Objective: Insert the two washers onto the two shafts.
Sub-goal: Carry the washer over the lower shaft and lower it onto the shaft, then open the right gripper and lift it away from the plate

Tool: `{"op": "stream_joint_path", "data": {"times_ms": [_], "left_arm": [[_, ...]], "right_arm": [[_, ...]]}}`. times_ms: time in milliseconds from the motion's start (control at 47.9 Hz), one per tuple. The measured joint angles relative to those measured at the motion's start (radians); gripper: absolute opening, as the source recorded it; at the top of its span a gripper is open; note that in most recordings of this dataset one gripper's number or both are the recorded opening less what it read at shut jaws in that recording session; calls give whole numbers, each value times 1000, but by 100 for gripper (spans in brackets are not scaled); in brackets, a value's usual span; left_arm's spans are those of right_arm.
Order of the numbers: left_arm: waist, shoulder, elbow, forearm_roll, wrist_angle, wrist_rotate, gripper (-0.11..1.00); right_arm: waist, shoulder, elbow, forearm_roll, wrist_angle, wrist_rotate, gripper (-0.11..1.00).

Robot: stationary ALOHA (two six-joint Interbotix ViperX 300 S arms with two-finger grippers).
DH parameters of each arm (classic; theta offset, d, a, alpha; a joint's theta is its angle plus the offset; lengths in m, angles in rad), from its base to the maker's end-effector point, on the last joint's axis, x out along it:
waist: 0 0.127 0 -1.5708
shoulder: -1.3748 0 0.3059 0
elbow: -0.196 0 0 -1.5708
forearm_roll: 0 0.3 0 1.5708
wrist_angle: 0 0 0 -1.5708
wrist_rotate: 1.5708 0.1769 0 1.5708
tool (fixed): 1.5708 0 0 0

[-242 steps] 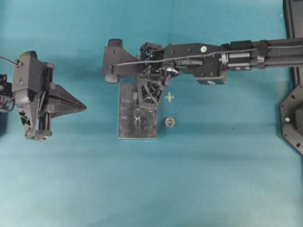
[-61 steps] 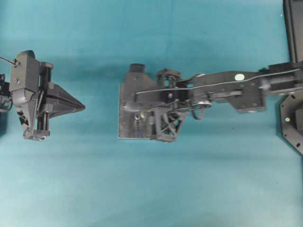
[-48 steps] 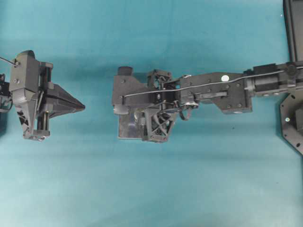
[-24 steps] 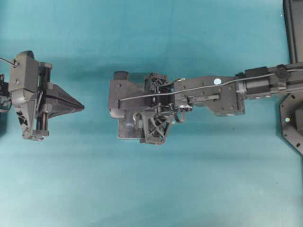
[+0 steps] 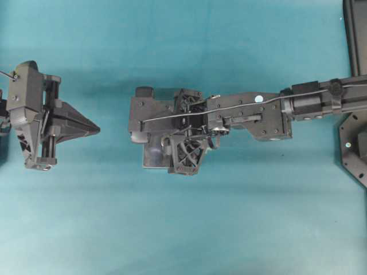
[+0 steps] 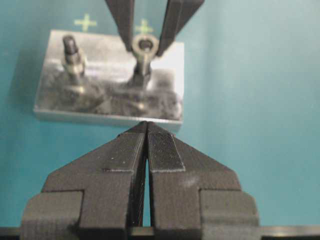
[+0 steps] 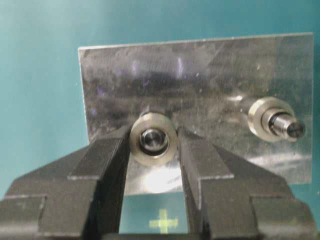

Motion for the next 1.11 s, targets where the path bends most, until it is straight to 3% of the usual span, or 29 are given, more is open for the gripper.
{"op": "stream_joint_path", "data": {"times_ms": [146,209,460,627,919,1107], "left_arm": [[0,-3,0,0,2,0,0],[0,-2,0,0,2,0,0],[0,-3,-2,0,0,0,0],[0,-3,0,0,0,0,0],[0,-32,6,0,0,0,0],[0,-61,21,0,5,0,0]], "right_arm": [[-3,14,-3,2,12,-12,79],[-5,18,-3,8,12,-14,89],[35,34,-3,69,6,-14,75],[34,35,-3,72,-3,-14,71],[-46,74,-54,69,-21,-44,66],[-18,86,-61,74,-6,-55,66]]}}
